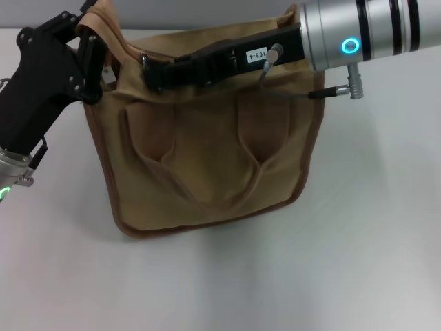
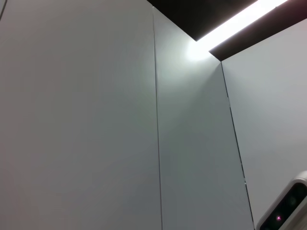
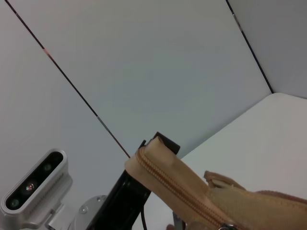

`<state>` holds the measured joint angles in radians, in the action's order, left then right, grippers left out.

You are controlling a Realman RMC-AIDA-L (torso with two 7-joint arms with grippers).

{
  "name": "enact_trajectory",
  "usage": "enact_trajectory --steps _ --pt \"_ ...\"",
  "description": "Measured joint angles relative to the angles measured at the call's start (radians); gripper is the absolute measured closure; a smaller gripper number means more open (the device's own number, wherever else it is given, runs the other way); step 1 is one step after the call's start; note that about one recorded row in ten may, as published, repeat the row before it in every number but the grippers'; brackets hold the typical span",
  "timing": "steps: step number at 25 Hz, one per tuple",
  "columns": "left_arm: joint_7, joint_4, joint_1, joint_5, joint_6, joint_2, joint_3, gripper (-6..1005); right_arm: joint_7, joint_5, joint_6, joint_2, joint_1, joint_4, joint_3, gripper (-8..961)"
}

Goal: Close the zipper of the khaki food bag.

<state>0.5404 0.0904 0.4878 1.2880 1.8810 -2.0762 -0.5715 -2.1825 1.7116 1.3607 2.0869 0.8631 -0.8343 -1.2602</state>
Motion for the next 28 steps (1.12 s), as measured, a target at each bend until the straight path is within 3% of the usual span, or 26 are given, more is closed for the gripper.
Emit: enact_trajectory --steps 1,3,8,20,28 --pt "0.0 0.0 0.0 0.0 -0.001 0.0 0.0 973 -0.001 0.0 0.001 -0.001 -0.007 -0.015 0.0 635" --pt "0.0 0.0 0.0 -0.001 -0.005 0.0 0.0 973 -0.003 0.0 0.001 -0.001 -0.017 -0.035 0.0 774" --pt "0.0 0.0 0.003 -0.001 -0.022 0.001 -0.001 973 -0.017 0.0 0.011 -0.003 -0.053 -0.09 0.0 901" --pt "0.0 0.002 0.002 -0.001 -0.026 0.004 0.004 973 -0.019 0.003 0.035 -0.006 -0.125 -0.181 0.028 955" --pt "0.024 0.007 0.006 -0.001 -0.026 0.003 0.001 973 0.012 0.008 0.073 -0.008 -0.105 -0.162 0.058 936"
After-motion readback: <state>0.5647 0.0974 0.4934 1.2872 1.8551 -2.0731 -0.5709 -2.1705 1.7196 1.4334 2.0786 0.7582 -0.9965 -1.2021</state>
